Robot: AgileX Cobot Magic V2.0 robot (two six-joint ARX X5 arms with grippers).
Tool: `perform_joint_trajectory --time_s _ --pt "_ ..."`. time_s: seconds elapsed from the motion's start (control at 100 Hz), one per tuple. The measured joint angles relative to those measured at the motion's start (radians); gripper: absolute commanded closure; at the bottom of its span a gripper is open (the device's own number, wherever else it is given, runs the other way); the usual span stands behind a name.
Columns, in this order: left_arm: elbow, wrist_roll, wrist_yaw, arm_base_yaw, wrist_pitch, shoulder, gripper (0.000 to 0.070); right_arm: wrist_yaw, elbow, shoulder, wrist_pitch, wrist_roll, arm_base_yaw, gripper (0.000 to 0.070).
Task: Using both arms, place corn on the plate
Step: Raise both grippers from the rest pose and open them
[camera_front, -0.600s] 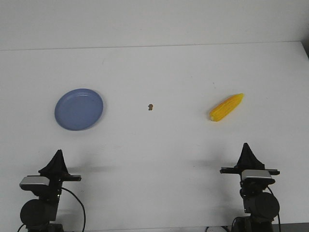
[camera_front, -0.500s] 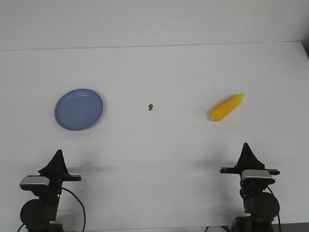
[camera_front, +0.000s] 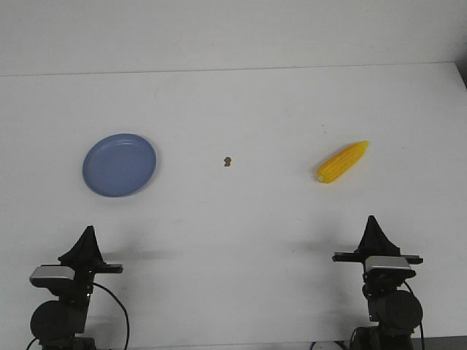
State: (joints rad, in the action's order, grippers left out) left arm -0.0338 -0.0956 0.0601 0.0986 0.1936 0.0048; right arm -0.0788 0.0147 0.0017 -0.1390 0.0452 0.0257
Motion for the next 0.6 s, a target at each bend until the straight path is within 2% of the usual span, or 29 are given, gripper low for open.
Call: perform_joint_trajectory --time_s 0.26,0.5,0.6 --pt "0.000 0.000 0.000 0.000 0.001 0.000 0.0688 0.000 0.000 0.000 -0.238 -0.012 0.000 0.0690" --pt "-0.002 0.000 0.000 0.000 0.002 0.000 0.0688 0.000 0.000 0.000 -0.344 -0.011 0.000 0.0690" --pt "-0.025 0.000 0.000 0.000 -0.013 0.001 0.0688 0.000 0.004 0.000 -0.338 0.000 0.000 0.0690"
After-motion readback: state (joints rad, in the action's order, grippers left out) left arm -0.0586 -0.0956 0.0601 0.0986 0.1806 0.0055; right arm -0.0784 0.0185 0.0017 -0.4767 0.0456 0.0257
